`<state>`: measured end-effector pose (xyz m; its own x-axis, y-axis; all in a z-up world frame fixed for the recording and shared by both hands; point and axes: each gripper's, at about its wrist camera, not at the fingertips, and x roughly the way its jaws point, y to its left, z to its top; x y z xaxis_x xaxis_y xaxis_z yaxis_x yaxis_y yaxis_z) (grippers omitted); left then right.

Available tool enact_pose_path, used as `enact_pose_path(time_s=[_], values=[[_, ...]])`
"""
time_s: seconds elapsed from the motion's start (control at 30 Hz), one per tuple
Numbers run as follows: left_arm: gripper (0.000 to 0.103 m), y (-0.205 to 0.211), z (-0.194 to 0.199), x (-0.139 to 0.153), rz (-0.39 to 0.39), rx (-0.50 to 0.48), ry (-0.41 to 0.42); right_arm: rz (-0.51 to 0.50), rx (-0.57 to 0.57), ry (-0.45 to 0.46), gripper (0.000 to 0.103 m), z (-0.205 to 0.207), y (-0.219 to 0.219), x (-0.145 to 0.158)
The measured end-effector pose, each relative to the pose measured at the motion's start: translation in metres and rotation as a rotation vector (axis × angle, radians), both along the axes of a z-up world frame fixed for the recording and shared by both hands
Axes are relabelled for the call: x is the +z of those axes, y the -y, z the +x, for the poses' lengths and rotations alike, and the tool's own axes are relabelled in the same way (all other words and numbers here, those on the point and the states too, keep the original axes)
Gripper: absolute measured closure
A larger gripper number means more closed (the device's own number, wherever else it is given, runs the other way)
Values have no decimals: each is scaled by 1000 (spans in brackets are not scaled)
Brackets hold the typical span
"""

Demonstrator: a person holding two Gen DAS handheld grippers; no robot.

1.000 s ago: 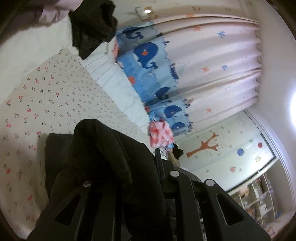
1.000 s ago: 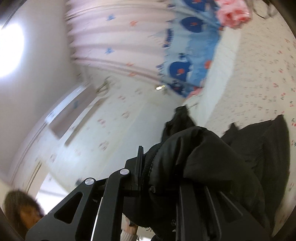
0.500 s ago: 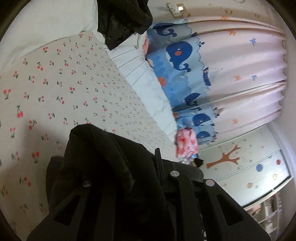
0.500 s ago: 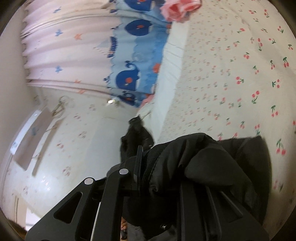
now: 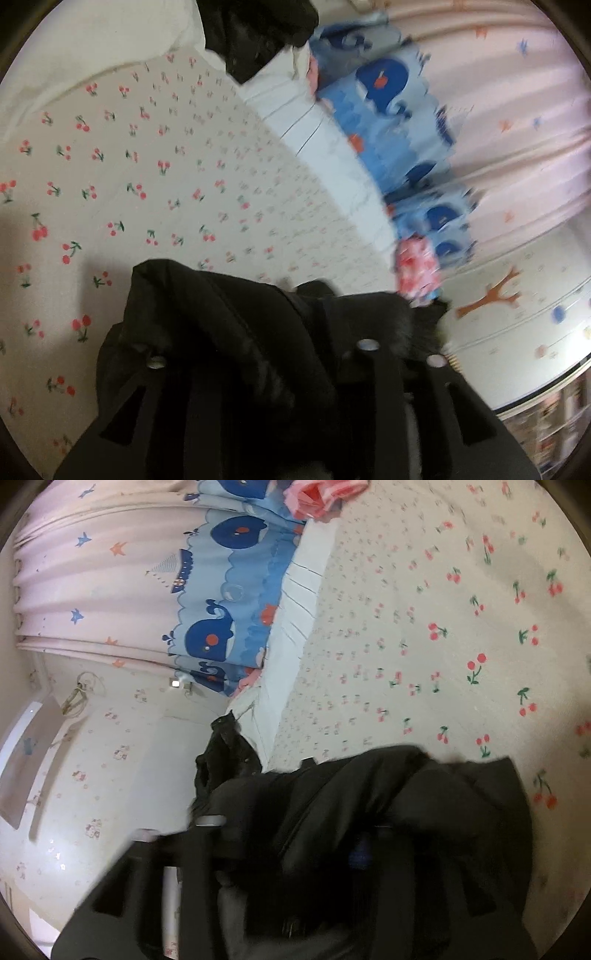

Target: Fold large clothes

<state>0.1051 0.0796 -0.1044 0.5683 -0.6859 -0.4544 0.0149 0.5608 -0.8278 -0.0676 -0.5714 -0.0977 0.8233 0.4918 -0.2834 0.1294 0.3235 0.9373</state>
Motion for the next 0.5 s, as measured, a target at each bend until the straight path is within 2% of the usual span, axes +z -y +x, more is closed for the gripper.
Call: enact_pose_path(time_s=[0.03, 0.07, 0.1, 0.13, 0.17, 0.2, 0.23, 0.27, 0.3, 0.37, 0.4, 0.5], values=[[59, -7, -5, 9, -30, 23, 20, -47, -23, 18, 20, -9, -1, 18], [48, -13, -11, 19, -59, 46, 48, -98, -38, 56, 17, -17, -3, 37], [36, -17, -16, 27, -81, 65, 73, -155, -46, 94, 15, -24, -7, 58], [29, -22, -21, 34, -123, 79, 96, -204, -52, 120, 13, -28, -10, 74], [16, -27, -25, 36, -193, 99, 107, -267, -60, 145, 11, -30, -16, 91], [8, -30, -27, 38, -236, 120, 104, -365, -63, 160, 9, -28, -28, 113], [7, -30, -26, 40, -244, 130, 88, -454, -49, 159, 9, -21, -42, 128], [7, -27, -21, 43, -204, 114, 58, -513, -29, 149, 9, -14, -53, 138], [7, -19, -15, 48, -116, 88, 25, -599, 5, 122, 9, 2, -73, 147], [7, 3, -8, 62, 165, 56, -19, -722, 52, 84, 9, 30, -104, 153], [7, 10, -12, 71, 215, 66, 19, -792, 97, 59, 9, 51, -124, 151], [7, 38, -15, 95, 250, 21, 121, -946, 184, -9, 9, 106, -168, 132]])
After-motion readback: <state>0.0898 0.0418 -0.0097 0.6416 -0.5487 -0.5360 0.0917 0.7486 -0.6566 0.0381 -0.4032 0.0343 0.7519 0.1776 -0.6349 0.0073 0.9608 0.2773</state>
